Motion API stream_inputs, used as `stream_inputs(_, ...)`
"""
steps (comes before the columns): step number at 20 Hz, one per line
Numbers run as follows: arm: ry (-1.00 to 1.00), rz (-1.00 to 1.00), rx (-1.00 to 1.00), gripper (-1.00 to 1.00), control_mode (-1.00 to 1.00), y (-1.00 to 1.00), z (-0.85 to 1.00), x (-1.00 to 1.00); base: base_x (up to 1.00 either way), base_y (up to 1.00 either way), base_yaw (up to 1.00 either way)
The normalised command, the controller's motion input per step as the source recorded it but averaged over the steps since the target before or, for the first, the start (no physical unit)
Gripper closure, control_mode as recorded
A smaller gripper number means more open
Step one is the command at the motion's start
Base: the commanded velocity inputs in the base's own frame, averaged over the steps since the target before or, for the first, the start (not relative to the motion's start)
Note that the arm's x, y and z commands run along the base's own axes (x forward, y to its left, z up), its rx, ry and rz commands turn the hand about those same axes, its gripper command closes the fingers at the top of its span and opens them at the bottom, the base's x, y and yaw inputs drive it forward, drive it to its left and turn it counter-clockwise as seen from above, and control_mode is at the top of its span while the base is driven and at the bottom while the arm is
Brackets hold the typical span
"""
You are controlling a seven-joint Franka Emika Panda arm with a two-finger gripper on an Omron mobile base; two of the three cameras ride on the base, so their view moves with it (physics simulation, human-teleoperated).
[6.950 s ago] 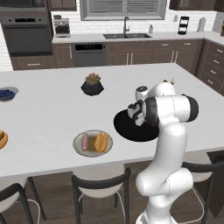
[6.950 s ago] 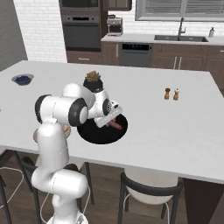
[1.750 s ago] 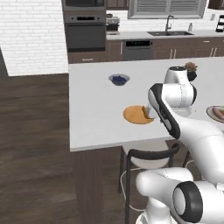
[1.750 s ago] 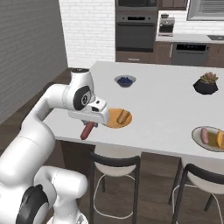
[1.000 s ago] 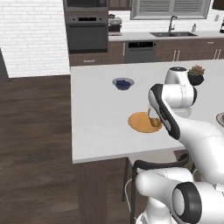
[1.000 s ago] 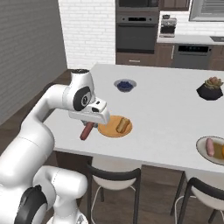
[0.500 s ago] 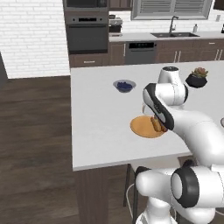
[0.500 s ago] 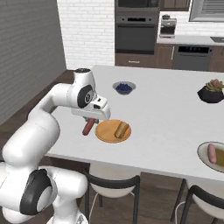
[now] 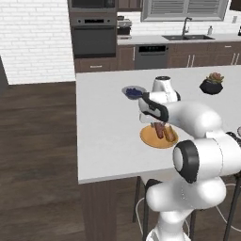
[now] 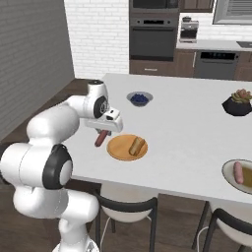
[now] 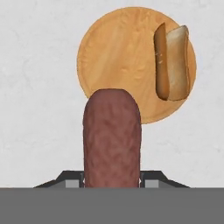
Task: Place one bun and one sausage from the bowl on each plate.
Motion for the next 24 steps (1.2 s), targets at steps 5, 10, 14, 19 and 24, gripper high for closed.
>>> stream_inputs(5, 0.0, 0.02, 0.01, 1.0, -1.0, -0.13, -0.36, 0.32, 0.0, 0.0, 0.0)
stream_inputs(10, 0.0, 0.0, 0.01, 1.0, -1.0, -0.15, -0.45, 0.31, 0.0, 0.0, 0.0)
stream_inputs(14, 0.0, 0.0, 0.0, 1.0, -1.0, -0.02, -0.36, 0.34, 0.0, 0.0, 0.0)
stream_inputs(19, 0.0, 0.0, 0.01, 1.0, -1.0, -0.14, -0.22, 0.29, 0.0, 0.0, 0.0)
stream_inputs(24, 0.0, 0.0, 0.01, 1.0, -1.0, -0.13, -0.27, 0.21, 0.0, 0.0, 0.0)
